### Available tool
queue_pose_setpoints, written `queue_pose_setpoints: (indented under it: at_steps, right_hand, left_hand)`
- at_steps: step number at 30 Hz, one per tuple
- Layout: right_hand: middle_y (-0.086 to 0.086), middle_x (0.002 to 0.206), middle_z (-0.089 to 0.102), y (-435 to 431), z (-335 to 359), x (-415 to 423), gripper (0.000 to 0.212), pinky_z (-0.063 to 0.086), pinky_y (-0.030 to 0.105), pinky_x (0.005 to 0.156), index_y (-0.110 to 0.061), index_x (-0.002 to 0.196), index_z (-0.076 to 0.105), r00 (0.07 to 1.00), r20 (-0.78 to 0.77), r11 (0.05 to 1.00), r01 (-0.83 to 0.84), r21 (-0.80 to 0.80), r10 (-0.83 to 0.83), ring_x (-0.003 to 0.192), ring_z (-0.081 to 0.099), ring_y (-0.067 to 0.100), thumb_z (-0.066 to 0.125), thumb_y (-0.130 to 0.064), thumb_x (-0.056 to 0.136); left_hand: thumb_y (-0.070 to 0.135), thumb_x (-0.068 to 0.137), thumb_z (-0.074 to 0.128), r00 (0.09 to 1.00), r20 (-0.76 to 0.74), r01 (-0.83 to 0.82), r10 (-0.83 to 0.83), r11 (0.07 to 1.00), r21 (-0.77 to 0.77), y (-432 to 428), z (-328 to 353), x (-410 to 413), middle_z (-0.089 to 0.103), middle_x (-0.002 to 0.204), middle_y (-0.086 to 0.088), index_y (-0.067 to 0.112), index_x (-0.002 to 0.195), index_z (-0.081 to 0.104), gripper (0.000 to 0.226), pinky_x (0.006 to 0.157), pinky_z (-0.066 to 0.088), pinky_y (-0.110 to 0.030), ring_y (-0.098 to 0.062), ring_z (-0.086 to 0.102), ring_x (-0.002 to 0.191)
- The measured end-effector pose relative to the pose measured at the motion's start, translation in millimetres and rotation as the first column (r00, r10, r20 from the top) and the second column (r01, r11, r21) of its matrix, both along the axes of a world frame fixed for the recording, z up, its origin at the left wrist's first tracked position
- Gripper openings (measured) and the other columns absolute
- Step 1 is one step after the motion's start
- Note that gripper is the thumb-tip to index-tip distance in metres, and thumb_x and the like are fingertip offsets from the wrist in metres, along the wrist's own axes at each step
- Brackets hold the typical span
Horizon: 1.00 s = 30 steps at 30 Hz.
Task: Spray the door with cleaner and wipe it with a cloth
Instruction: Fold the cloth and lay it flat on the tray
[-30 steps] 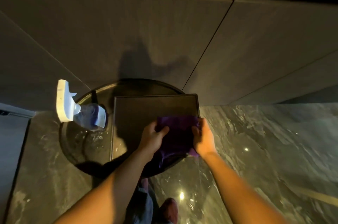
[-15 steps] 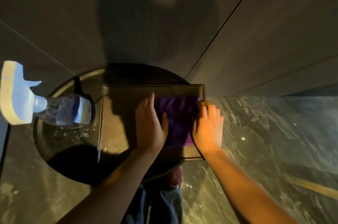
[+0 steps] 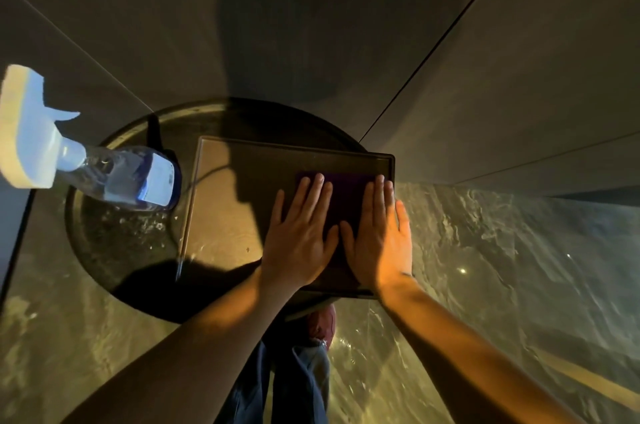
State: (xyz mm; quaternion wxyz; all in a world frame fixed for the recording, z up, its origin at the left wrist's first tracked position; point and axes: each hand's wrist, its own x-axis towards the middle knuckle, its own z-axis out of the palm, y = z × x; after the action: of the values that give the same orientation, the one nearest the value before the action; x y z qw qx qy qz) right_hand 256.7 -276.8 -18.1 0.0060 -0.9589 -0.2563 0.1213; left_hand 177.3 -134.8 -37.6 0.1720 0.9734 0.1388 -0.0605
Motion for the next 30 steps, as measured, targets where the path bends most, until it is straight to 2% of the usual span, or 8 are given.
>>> queue_pose_setpoints:
  at_steps: [4, 7, 10, 13, 15, 18, 24, 30]
  right_hand:
    - [0.015, 0.171, 0.003, -3.1, 2.7, -1.3, 0.081, 0.014, 0.044, 0.128, -0.006, 0.161, 0.010, 0.997, -0.051, 0.997, 0.061, 0.048, -0.059, 0.159, -0.002, 0.028, 0.037, -0.052, 0.100]
    - [0.013, 0.171, 0.002, -5.1, 7.4, -1.3, 0.081, 0.009, 0.041, 0.126, -0.006, 0.160, 0.009, 0.995, -0.077, 0.995, 0.065, 0.072, -0.059, 0.159, -0.004, 0.028, 0.044, -0.047, 0.100]
    - [0.013, 0.171, -0.003, -6.7, 7.7, 0.0, 0.080, 0.006, 0.040, 0.126, -0.006, 0.161, 0.000, 0.998, -0.061, 1.000, -0.012, 0.015, 0.013, 0.158, -0.006, 0.029, 0.036, -0.048, 0.103]
    - [0.015, 0.171, 0.002, -0.9, 5.5, 9.7, 0.078, 0.014, 0.044, 0.127, -0.003, 0.160, 0.003, 0.998, -0.042, 0.999, -0.045, -0.008, 0.045, 0.159, 0.000, 0.031, 0.031, -0.048, 0.102]
    - [0.016, 0.171, 0.004, 4.9, 4.1, 17.8, 0.078, 0.016, 0.045, 0.127, -0.003, 0.160, 0.006, 0.995, -0.042, 0.996, -0.086, -0.022, 0.085, 0.159, 0.002, 0.030, 0.027, -0.048, 0.101]
    - [0.016, 0.171, 0.000, 9.1, 2.7, 22.9, 0.077, 0.012, 0.045, 0.127, -0.003, 0.160, 0.004, 0.990, -0.051, 0.990, -0.135, -0.045, 0.133, 0.159, -0.002, 0.030, 0.025, -0.048, 0.101]
    - [0.020, 0.170, 0.002, 13.3, 2.8, 18.9, 0.079, 0.016, 0.047, 0.127, 0.001, 0.159, 0.006, 0.993, -0.011, 0.988, -0.119, -0.101, 0.118, 0.158, 0.001, 0.033, 0.028, -0.048, 0.100]
    - [0.022, 0.169, 0.007, 16.1, 6.4, 15.7, 0.080, 0.019, 0.048, 0.127, 0.002, 0.159, 0.009, 0.995, 0.012, 0.990, -0.095, -0.101, 0.097, 0.158, 0.006, 0.036, 0.027, -0.049, 0.100]
  left_hand:
    - [0.058, 0.100, 0.025, 0.998, -0.055, 0.036, -0.038, 0.999, -0.033, 2.2, 4.5, 6.0, 0.000, 0.172, 0.003, 0.026, 0.162, 0.006, 0.072, 0.125, 0.012, -0.057, -0.021, 0.003, 0.158]
    - [0.059, 0.100, 0.028, 0.998, -0.044, 0.044, -0.047, 0.998, -0.055, 6.9, 7.6, 4.9, -0.002, 0.172, 0.005, 0.031, 0.162, 0.003, 0.072, 0.124, 0.012, -0.057, -0.021, -0.002, 0.158]
    - [0.056, 0.100, 0.034, 0.999, 0.021, -0.048, 0.048, 0.998, -0.040, 16.1, 13.6, -13.9, 0.005, 0.172, 0.005, 0.030, 0.162, 0.008, 0.072, 0.124, 0.015, -0.055, -0.020, 0.002, 0.158]
    - [0.052, 0.100, 0.038, 0.979, 0.056, -0.192, 0.194, 0.981, -0.043, 29.8, 12.7, -44.6, 0.010, 0.171, 0.005, 0.025, 0.162, 0.014, 0.072, 0.125, 0.014, -0.051, -0.018, 0.005, 0.158]
    - [0.052, 0.098, 0.036, 0.967, 0.020, -0.254, 0.254, 0.967, -0.021, 43.8, 7.8, -66.9, 0.009, 0.171, 0.004, 0.022, 0.162, 0.015, 0.073, 0.123, 0.016, -0.052, -0.018, 0.006, 0.158]
    - [0.054, 0.099, 0.031, 0.968, -0.074, -0.235, 0.238, 0.971, 0.042, 59.9, -4.0, -93.9, 0.007, 0.172, -0.002, 0.015, 0.161, 0.013, 0.076, 0.123, 0.018, -0.053, -0.020, 0.005, 0.158]
    - [0.056, 0.095, 0.038, 0.948, -0.041, -0.314, 0.315, 0.949, 0.038, 54.2, -7.8, -93.7, 0.024, 0.168, -0.008, 0.009, 0.158, 0.029, 0.079, 0.124, 0.018, -0.052, -0.023, 0.019, 0.156]
    - [0.060, 0.097, 0.031, 0.950, -0.088, -0.293, 0.299, 0.953, 0.070, 57.9, 1.9, -96.0, 0.014, 0.170, -0.006, 0.011, 0.160, 0.019, 0.081, 0.125, 0.017, -0.050, -0.020, 0.011, 0.157]
